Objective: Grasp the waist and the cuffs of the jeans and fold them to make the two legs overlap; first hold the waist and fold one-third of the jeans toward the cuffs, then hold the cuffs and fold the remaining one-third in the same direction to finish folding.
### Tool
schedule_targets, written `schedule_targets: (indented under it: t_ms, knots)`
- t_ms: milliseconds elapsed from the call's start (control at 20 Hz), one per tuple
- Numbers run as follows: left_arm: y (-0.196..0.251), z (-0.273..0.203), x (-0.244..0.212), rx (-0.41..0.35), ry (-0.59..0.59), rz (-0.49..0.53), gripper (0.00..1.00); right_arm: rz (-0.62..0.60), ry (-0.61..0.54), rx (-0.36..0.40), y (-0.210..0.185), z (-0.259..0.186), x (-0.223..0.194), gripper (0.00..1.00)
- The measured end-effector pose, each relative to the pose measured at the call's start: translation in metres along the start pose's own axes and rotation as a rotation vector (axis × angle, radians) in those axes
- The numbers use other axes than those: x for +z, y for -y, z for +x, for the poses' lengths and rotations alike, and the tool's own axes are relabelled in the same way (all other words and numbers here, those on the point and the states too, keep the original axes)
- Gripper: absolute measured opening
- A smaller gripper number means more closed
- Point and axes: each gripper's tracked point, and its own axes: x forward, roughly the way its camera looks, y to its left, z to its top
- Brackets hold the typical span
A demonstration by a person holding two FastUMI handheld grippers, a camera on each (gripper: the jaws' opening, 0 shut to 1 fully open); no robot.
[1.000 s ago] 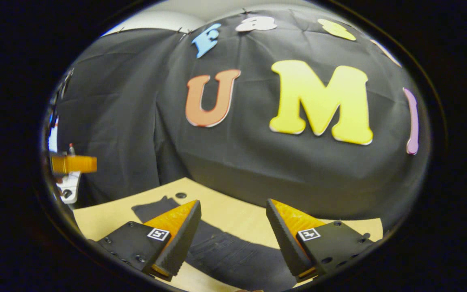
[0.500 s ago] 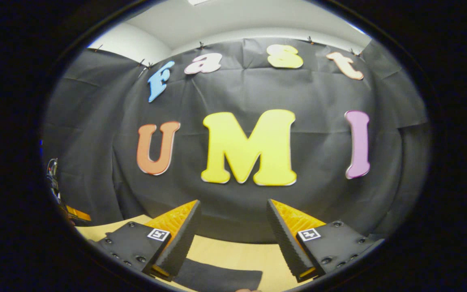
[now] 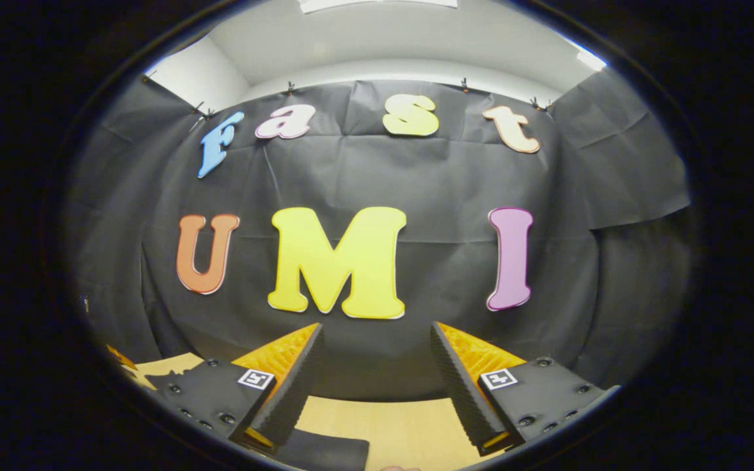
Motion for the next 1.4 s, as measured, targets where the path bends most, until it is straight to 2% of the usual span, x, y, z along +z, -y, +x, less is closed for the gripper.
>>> schedule_targets:
  t_ms: [350,600,750,1000,1050,1200,1250,1350,1400]
  knots:
    - [-0.014,0.015,0.002,0.034,-0.014,-0.138,0.99,-0.018,-0.053,-0.068,0.032,-0.006,-0.009,0.98]
    - [-0.013,0.028,0.006,0.059,-0.027,-0.213,0.99,0.038,-0.121,-0.118,0.053,-0.008,-0.024,0.98]
    - [-0.010,0.042,0.010,0.062,-0.019,-0.230,1.00,0.060,-0.146,-0.146,0.064,-0.011,-0.030,0.99]
    - [-0.007,0.055,0.015,0.063,-0.001,-0.243,0.96,0.047,-0.153,-0.167,0.076,-0.014,-0.030,0.98]
    - [-0.006,0.058,0.015,0.070,0.002,-0.245,1.00,0.048,-0.151,-0.171,0.078,-0.014,-0.028,0.98]
    - [-0.010,0.060,0.007,0.092,-0.021,-0.205,0.86,0.058,-0.158,-0.184,0.085,-0.013,-0.030,0.98]
    - [-0.012,0.061,0.003,0.095,-0.036,-0.177,0.74,0.065,-0.162,-0.189,0.086,-0.013,-0.031,0.98]
    - [-0.020,0.058,-0.001,0.128,-0.053,-0.095,0.67,0.081,-0.173,-0.193,0.087,-0.012,-0.034,0.98]
    - [-0.021,0.057,-0.001,0.132,-0.050,-0.072,0.52,0.088,-0.179,-0.194,0.089,-0.012,-0.036,0.98]
